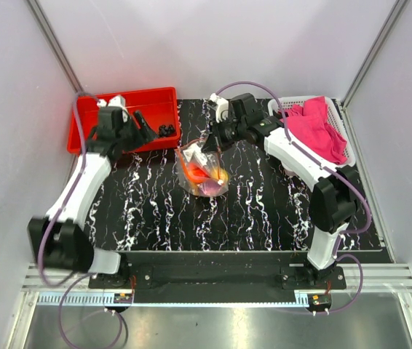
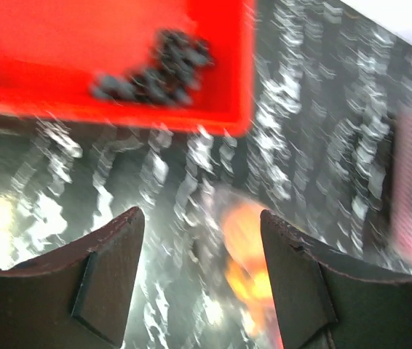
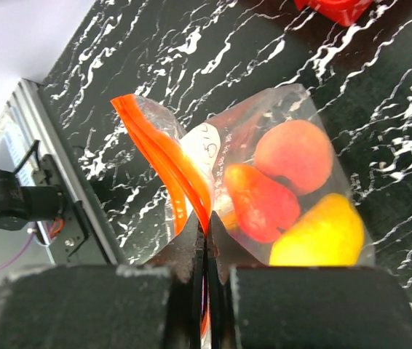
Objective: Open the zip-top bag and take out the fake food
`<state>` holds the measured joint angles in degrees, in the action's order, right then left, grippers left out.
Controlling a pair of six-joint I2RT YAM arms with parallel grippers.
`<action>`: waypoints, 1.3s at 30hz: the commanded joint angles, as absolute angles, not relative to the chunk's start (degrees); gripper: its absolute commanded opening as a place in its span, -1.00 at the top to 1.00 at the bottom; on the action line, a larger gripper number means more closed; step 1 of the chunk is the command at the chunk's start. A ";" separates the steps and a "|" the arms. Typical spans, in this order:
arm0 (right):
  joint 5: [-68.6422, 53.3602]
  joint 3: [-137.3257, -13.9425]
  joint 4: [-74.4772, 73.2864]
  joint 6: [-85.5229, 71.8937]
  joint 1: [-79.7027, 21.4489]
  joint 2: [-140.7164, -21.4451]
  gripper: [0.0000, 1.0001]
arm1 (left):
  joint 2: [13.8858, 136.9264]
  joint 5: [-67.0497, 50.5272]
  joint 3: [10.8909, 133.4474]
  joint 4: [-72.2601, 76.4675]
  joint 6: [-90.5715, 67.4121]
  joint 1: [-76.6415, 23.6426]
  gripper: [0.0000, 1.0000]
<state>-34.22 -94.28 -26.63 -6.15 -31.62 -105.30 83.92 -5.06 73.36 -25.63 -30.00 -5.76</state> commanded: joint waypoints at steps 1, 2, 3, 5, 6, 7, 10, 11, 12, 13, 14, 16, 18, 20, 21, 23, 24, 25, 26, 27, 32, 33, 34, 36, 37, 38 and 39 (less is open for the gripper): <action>-36.13 -96.50 -24.52 -9.49 -32.95 -102.31 1.00 | 69.28 -15.72 61.46 -21.89 -33.83 -9.74 -0.34; -35.86 -96.50 -24.70 -9.93 -33.57 -101.70 1.00 | 66.82 -17.21 56.56 -21.88 -34.97 -10.36 -0.33; -35.86 -96.50 -24.70 -10.98 -34.53 -101.52 1.00 | 62.10 -20.45 54.25 -21.80 -35.76 -10.81 -0.33; -36.65 -95.37 -24.44 -12.73 -35.24 -100.47 1.00 | 57.24 -23.89 49.68 -21.71 -37.96 -11.95 -0.29; -37.26 -94.75 -24.35 -14.48 -36.03 -100.11 1.00 | 52.26 -26.43 46.09 -21.71 -38.84 -12.13 -0.29; -37.09 -93.09 -24.26 -15.20 -36.47 -99.59 1.00 | 49.77 -27.06 43.88 -21.53 -39.80 -13.35 -0.27; -35.51 -90.18 -24.17 -17.14 -38.58 -97.56 1.00 | 40.54 -27.07 37.19 -21.45 -44.02 -17.21 -0.26; -34.81 -89.57 -24.08 -18.27 -39.02 -96.69 1.00 | 38.52 -26.55 35.44 -21.36 -47.51 -18.01 -0.26; -34.63 -88.52 -24.08 -18.89 -39.28 -96.16 1.00 | 34.32 -24.72 32.03 -20.92 -49.20 -19.15 -0.25; -34.37 -87.98 -23.82 -19.42 -39.55 -95.89 1.00 | 32.45 -23.31 30.60 -20.13 -50.61 -21.34 -0.26; -34.28 -87.37 -23.56 -20.47 -39.64 -95.02 1.00 | 30.60 -21.64 29.11 -19.87 -53.32 -22.40 -0.29; -34.19 -85.79 -22.59 -21.44 -39.73 -94.22 1.00 | 25.85 -17.41 24.29 -16.99 -56.50 -24.33 -0.30; -34.80 -84.47 -21.98 -23.20 -39.73 -93.52 1.00 | 23.74 -15.30 21.28 -13.47 -60.98 -24.96 -0.29; -36.90 -83.68 -20.22 -25.04 -39.73 -92.90 1.00 | 24.25 -15.38 17.94 -7.76 -64.67 -25.05 -0.27; -37.26 -82.80 -19.52 -25.83 -39.73 -92.55 1.00 | 25.91 -15.82 17.32 -5.47 -65.30 -25.22 -0.20; -37.44 -82.09 -18.11 -27.06 -39.90 -91.85 1.00 | 27.76 -15.38 18.01 -2.64 -65.39 -26.01 -0.17; -37.27 -81.57 -17.93 -27.16 -39.99 -91.58 1.00 | 29.43 -14.42 18.89 -2.46 -64.96 -26.28 -0.16; -37.00 -81.39 -17.93 -27.33 -39.99 -91.32 1.00 | 30.23 -13.98 19.59 -2.11 -64.69 -26.80 -0.15; -36.57 -81.21 -17.84 -27.59 -39.99 -91.06 1.00 | 30.93 -13.89 21.25 -1.50 -64.34 -27.07 -0.14; -36.21 -80.86 -17.84 -27.68 -39.99 -91.14 1.00 | 32.33 -13.10 22.14 -1.06 -64.16 -27.85 -0.09; -34.54 -80.86 -16.79 -29.79 -39.99 -91.32 1.00 | 36.29 -3.65 27.41 -1.14 -62.76 -34.61 -0.03; -34.19 -81.12 -16.79 -30.23 -40.08 -91.32 1.00 | 36.99 -1.43 28.90 -1.23 -62.41 -37.76 -0.02; -33.93 -81.21 -16.79 -30.76 -40.17 -91.06 1.00 | 37.87 -0.10 29.52 -1.23 -61.97 -39.27 -0.01; -32.79 -81.12 -16.44 -32.07 -40.17 -90.36 1.00 | 41.21 4.39 32.06 -0.53 -60.65 -42.08 0.01; -32.70 -81.12 -15.91 -32.60 -40.17 -90.18 1.00 | 42.44 5.35 32.95 -0.44 -58.99 -42.80 0.04; -32.78 -81.12 -15.82 -33.65 -40.25 -90.09 1.00 | 45.24 6.93 33.83 -0.44 -58.28 -43.32 0.08; -32.87 -81.30 -15.73 -34.18 -40.25 -89.91 1.00 | 46.74 7.38 34.53 -0.35 -57.49 -43.77 0.12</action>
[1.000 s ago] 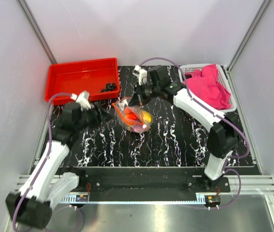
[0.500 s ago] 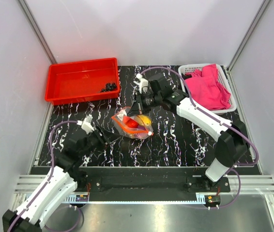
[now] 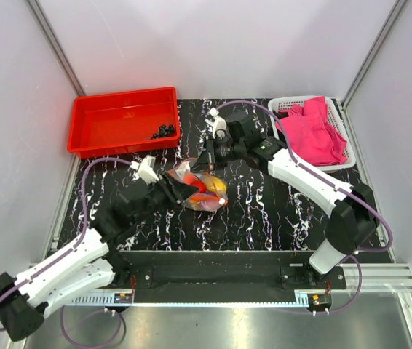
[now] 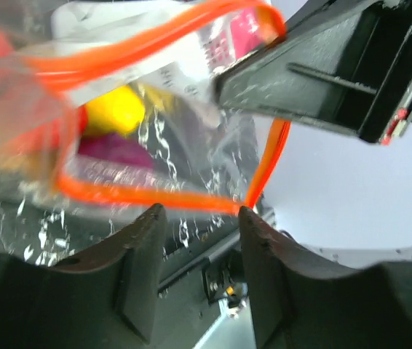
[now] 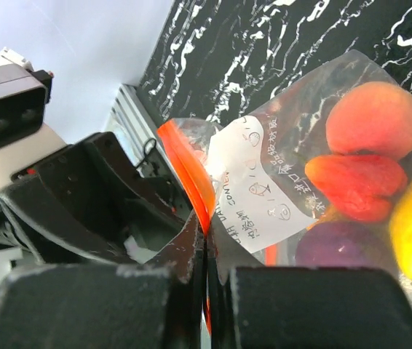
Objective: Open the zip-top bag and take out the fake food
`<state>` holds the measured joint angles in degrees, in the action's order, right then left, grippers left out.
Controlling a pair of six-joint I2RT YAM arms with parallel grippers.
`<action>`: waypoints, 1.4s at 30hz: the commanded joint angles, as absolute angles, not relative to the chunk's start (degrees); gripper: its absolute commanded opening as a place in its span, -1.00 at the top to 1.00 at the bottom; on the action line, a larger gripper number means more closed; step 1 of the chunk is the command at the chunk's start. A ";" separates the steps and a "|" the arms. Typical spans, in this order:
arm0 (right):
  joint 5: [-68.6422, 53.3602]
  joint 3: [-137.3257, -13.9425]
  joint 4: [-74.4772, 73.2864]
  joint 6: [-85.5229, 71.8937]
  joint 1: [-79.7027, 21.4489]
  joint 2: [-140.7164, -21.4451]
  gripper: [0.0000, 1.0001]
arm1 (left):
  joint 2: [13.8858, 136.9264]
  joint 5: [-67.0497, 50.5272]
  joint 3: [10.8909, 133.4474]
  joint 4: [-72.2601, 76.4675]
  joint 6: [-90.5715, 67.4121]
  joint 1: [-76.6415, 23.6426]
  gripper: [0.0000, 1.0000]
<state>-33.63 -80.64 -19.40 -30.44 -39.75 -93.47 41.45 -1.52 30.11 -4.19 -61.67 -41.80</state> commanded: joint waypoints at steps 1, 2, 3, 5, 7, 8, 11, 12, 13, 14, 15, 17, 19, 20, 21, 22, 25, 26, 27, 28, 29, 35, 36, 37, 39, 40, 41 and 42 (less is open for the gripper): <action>-33.13 -81.30 -15.30 -35.23 -40.25 -89.74 1.00 | 48.15 7.56 35.85 -0.44 -56.52 -43.77 0.15; -33.13 -81.39 -15.12 -35.51 -40.25 -89.56 1.00 | 50.51 8.17 36.38 -0.53 -56.08 -43.77 0.18; -33.13 -81.56 -15.03 -35.94 -40.17 -89.39 1.00 | 51.58 8.70 37.00 -0.70 -55.47 -43.94 0.21; -32.61 -81.82 -14.94 -36.56 -40.25 -89.03 1.00 | 53.86 10.88 39.02 -2.89 -54.93 -43.95 0.25; -32.35 -81.83 -14.94 -37.09 -40.17 -88.60 1.00 | 54.66 11.86 40.42 -4.13 -52.49 -44.29 0.28; -32.34 -81.74 -14.77 -37.09 -40.25 -88.51 1.00 | 54.93 13.26 40.78 -4.30 -51.77 -44.73 0.28; -33.13 -81.21 -14.85 -37.09 -40.25 -88.33 1.00 | 56.86 13.71 42.53 -6.49 -48.88 -44.82 0.28; -33.40 -80.95 -14.77 -36.92 -40.25 -88.33 1.00 | 57.65 13.54 43.50 -7.20 -48.17 -44.82 0.25; -33.57 -80.69 -14.77 -36.65 -40.25 -88.33 1.00 | 59.40 13.27 44.29 -8.25 -46.86 -44.82 0.20; -33.57 -80.07 -14.77 -36.30 -40.17 -88.33 1.00 | 60.55 12.92 46.47 -10.61 -46.50 -44.82 0.11; -33.66 -79.81 -14.77 -36.04 -40.25 -88.33 1.00 | 61.51 12.48 47.10 -11.07 -46.15 -44.82 -0.05; -33.58 -78.93 -14.77 -35.25 -40.25 -88.42 1.00 | 64.24 11.16 47.63 -11.16 -45.44 -44.82 -0.09; -33.57 -78.23 -14.77 -34.98 -40.25 -88.42 1.00 | 66.26 9.07 47.72 -10.55 -44.48 -44.82 -0.08; -33.84 -78.14 -14.77 -34.98 -40.25 -88.42 1.00 | 66.79 8.18 47.72 -9.85 -44.30 -44.82 -0.08; -34.27 -77.96 -14.94 -34.98 -40.17 -88.68 1.00 | 67.41 6.87 47.64 -9.58 -44.38 -44.82 -0.08; -34.89 -77.96 -14.85 -34.81 -40.25 -88.59 1.00 | 68.46 5.29 47.72 -9.41 -44.73 -44.82 -0.09; -35.33 -77.43 -15.20 -34.02 -40.17 -88.51 1.00 | 70.39 0.36 47.73 -9.32 -46.32 -44.91 -0.13; -35.33 -77.26 -15.47 -33.84 -40.25 -88.33 1.00 | 70.75 0.35 47.46 -9.66 -46.49 -44.91 -0.13; -35.16 -77.08 -15.38 -33.66 -40.25 -88.24 1.00 | 70.93 0.96 47.03 -9.84 -46.84 -44.91 -0.14; -35.07 -76.56 -15.38 -33.66 -40.25 -87.98 1.00 | 70.84 1.49 46.50 -9.76 -46.85 -44.83 -0.14; -34.89 -76.20 -15.29 -33.58 -40.25 -87.63 1.00 | 70.67 1.41 46.06 -8.54 -46.76 -44.82 -0.15; -34.89 -74.36 -15.38 -33.31 -40.25 -86.49 1.00 | 70.84 0.35 44.74 -8.44 -44.83 -44.82 -0.26; -34.89 -74.18 -15.47 -33.05 -40.25 -86.31 1.00 | 70.40 0.35 44.30 -8.44 -44.22 -44.91 -0.26; -34.98 -73.83 -15.47 -32.96 -40.25 -86.31 1.00 | 70.05 -1.65 43.34 -8.52 -44.04 -45.00 -0.28; -35.15 -73.30 -15.38 -32.78 -40.25 -86.40 1.00 | 68.65 -2.54 42.46 -8.70 -43.33 -45.00 -0.35; -35.33 -73.21 -15.47 -32.70 -40.25 -86.40 1.00 | 68.12 -3.51 41.67 -9.22 -43.07 -45.00 -0.37; -35.51 -73.04 -15.47 -32.61 -40.25 -86.66 1.00 | 67.68 -4.04 41.31 -9.40 -42.63 -45.00 -0.38; -36.03 -72.86 -15.47 -32.61 -40.25 -86.83 1.00 | 66.89 -4.56 40.96 -9.75 -42.45 -45.00 -0.39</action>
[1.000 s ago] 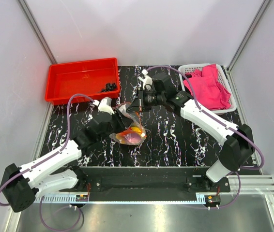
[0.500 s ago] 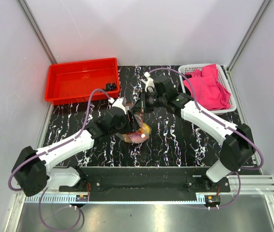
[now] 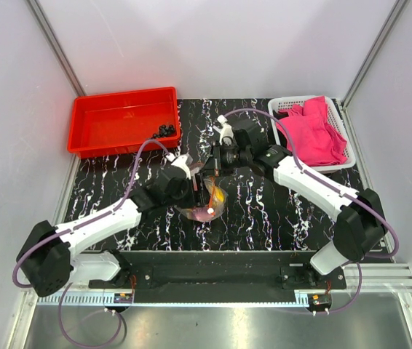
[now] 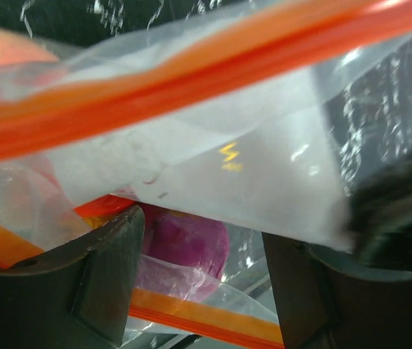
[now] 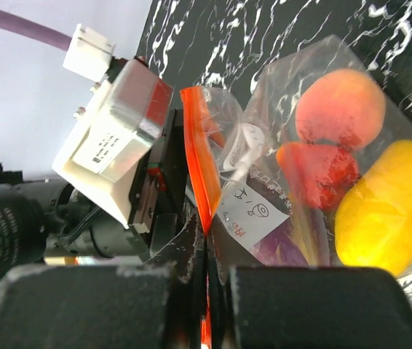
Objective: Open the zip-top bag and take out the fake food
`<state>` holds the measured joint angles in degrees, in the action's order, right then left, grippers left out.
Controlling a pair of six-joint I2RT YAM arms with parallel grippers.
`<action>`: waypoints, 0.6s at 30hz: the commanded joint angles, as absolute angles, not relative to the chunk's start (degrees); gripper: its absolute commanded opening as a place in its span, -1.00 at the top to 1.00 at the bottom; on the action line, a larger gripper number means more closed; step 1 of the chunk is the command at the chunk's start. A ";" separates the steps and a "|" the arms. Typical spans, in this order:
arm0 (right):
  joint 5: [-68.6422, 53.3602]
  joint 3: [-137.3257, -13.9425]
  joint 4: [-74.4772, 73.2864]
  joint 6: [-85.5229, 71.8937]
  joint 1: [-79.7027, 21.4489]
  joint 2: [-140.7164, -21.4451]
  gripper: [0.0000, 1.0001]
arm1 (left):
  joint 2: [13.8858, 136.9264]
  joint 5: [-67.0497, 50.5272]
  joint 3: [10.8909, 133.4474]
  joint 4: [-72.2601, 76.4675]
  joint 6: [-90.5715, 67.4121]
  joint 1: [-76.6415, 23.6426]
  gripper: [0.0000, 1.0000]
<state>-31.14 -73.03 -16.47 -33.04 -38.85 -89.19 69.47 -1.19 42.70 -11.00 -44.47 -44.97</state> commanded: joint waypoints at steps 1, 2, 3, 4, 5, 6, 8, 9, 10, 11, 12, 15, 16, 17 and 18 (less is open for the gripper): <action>-36.12 -72.69 -15.38 -32.52 -40.25 -86.92 1.00 | 66.54 -5.01 40.70 -10.19 -42.36 -45.00 -0.39; -36.21 -72.42 -15.38 -32.35 -40.25 -87.10 1.00 | 66.27 -5.27 40.17 -10.37 -42.19 -45.00 -0.39; -36.21 -72.25 -15.47 -32.17 -40.25 -87.10 1.00 | 66.10 -5.36 40.08 -10.72 -42.01 -45.09 -0.40; -36.21 -72.07 -15.47 -32.17 -40.25 -87.10 1.00 | 65.92 -5.62 39.99 -11.51 -41.84 -45.09 -0.40; -36.21 -71.90 -15.38 -31.99 -40.25 -87.10 1.00 | 66.01 -5.89 40.08 -11.95 -41.40 -45.26 -0.40; -36.21 -71.63 -15.29 -31.91 -40.25 -87.19 1.00 | 66.01 -6.24 40.08 -12.56 -41.22 -45.61 -0.41; -36.56 -71.19 -15.29 -31.73 -40.25 -87.36 1.00 | 66.27 -6.77 39.99 -12.83 -40.96 -45.97 -0.48; -36.65 -71.02 -15.29 -31.55 -40.25 -87.45 1.00 | 66.53 -6.68 40.08 -13.09 -40.96 -46.23 -0.50; -36.74 -70.84 -15.29 -31.55 -40.25 -87.54 1.00 | 67.06 -6.42 40.08 -13.62 -40.96 -46.84 -0.50; -36.91 -70.67 -15.21 -31.29 -40.25 -87.63 1.00 | 67.32 -6.07 40.08 -13.80 -40.87 -47.19 -0.50; -36.91 -70.40 -15.29 -31.29 -40.25 -87.54 1.00 | 67.67 -5.02 40.17 -14.15 -40.87 -47.98 -0.50; -36.74 -69.70 -15.03 -31.11 -40.25 -87.28 1.00 | 68.82 -2.20 40.69 -15.03 -40.87 -49.65 -0.44; -36.65 -69.52 -14.94 -30.85 -40.25 -87.19 1.00 | 69.08 -1.41 40.78 -15.38 -40.87 -50.27 -0.36; -36.56 -69.09 -15.03 -30.76 -40.25 -87.19 1.00 | 69.17 -0.10 41.04 -15.82 -40.87 -50.80 -0.33; -36.56 -68.91 -15.12 -30.67 -40.25 -87.19 1.00 | 69.17 2.35 41.48 -16.95 -40.87 -52.11 -0.33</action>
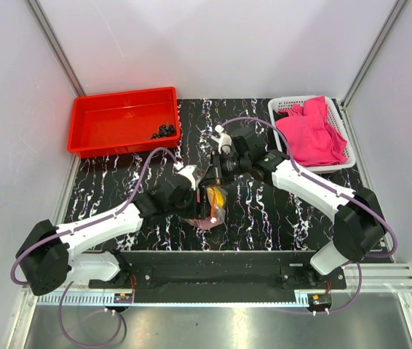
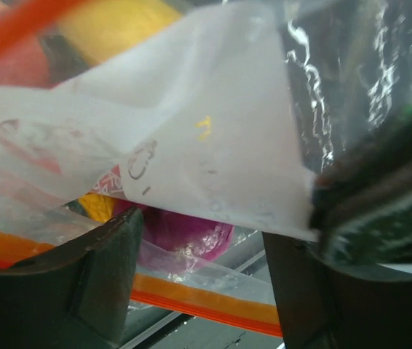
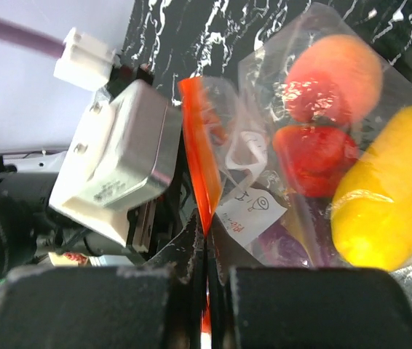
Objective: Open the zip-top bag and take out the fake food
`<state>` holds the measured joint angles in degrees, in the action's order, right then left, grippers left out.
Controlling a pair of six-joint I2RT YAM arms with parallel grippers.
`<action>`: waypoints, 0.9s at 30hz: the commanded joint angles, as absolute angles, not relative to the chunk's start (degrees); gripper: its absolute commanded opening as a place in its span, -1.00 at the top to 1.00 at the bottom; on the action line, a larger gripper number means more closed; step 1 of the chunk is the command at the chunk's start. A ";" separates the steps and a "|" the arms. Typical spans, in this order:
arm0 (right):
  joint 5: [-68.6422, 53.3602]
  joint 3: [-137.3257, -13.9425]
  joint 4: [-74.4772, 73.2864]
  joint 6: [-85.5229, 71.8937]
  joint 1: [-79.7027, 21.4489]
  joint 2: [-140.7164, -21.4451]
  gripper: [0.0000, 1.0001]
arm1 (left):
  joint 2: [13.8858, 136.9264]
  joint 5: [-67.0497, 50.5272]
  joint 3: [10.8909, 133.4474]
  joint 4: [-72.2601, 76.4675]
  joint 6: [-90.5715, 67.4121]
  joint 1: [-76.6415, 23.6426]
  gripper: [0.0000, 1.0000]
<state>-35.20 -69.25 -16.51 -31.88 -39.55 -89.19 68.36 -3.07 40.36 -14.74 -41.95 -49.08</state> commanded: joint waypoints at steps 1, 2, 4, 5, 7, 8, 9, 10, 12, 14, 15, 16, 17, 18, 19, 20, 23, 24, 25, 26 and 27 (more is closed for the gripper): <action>-36.65 -68.73 -14.94 -30.50 -40.17 -87.10 1.00 | 69.17 3.50 41.57 -17.57 -40.96 -52.73 -0.34; -36.74 -68.21 -15.12 -30.41 -40.25 -87.10 1.00 | 69.34 4.65 41.75 -18.01 -41.04 -53.52 -0.38; -36.65 -67.77 -15.03 -30.06 -40.25 -86.92 1.00 | 69.87 5.44 42.45 -19.15 -41.04 -54.40 -0.46; -36.56 -67.42 -14.94 -29.88 -40.25 -86.84 1.00 | 70.66 6.75 42.89 -19.68 -40.96 -55.45 -0.53; -36.39 -66.97 -15.03 -29.53 -40.25 -86.49 1.00 | 71.36 7.99 44.11 -21.35 -40.96 -56.51 -0.55; -36.39 -66.62 -15.03 -29.44 -40.17 -86.57 1.00 | 71.98 9.13 44.38 -21.97 -40.96 -57.47 -0.55; -36.30 -66.53 -15.03 -29.44 -40.25 -86.40 1.00 | 72.77 9.40 44.47 -21.89 -41.04 -57.83 -0.55; -36.21 -66.19 -14.94 -29.36 -40.25 -86.40 1.00 | 73.47 9.58 44.82 -21.80 -41.31 -58.18 -0.55; -36.21 -65.92 -14.77 -29.27 -40.25 -86.22 1.00 | 75.14 10.54 45.26 -21.97 -41.31 -59.06 -0.55; -36.12 -65.31 -14.59 -29.36 -40.25 -86.13 1.00 | 76.02 12.21 45.96 -21.88 -41.66 -59.76 -0.55; -36.04 -65.04 -14.59 -29.27 -40.17 -85.87 1.00 | 76.63 12.91 46.05 -21.80 -41.83 -59.94 -0.56; -35.86 -64.60 -14.50 -29.35 -40.17 -85.70 1.00 | 76.73 13.53 45.97 -21.54 -42.53 -60.12 -0.57; -35.69 -64.43 -14.41 -29.36 -40.25 -85.61 1.00 | 76.82 14.23 45.71 -20.49 -42.71 -60.38 -0.58; -35.51 -64.25 -14.33 -29.36 -40.25 -85.17 1.00 | 76.82 14.41 45.44 -19.96 -42.89 -60.38 -0.60; -35.25 -63.90 -14.24 -29.36 -40.17 -84.99 1.00 | 76.82 14.50 45.09 -19.43 -43.33 -60.47 -0.61; -35.16 -63.81 -14.33 -29.36 -40.17 -84.90 1.00 | 76.82 15.11 44.83 -18.64 -43.59 -60.56 -0.61; -35.16 -63.28 -14.15 -29.53 -40.25 -84.64 1.00 | 76.64 15.73 43.51 -16.88 -44.12 -60.64 -0.63; -35.24 -63.19 -13.98 -29.44 -40.17 -84.64 1.00 | 76.73 15.73 43.16 -16.53 -44.03 -60.64 -0.64; -35.16 -62.85 -13.89 -29.44 -40.25 -84.64 1.00 | 76.99 15.82 43.07 -16.26 -44.12 -60.73 -0.67; -35.16 -62.67 -13.89 -29.36 -40.25 -84.73 1.00 | 77.34 15.82 42.98 -16.00 -44.03 -60.73 -0.68; -35.16 -62.49 -13.80 -29.36 -40.25 -84.73 1.00 | 77.69 15.82 42.98 -15.82 -43.86 -60.73 -0.69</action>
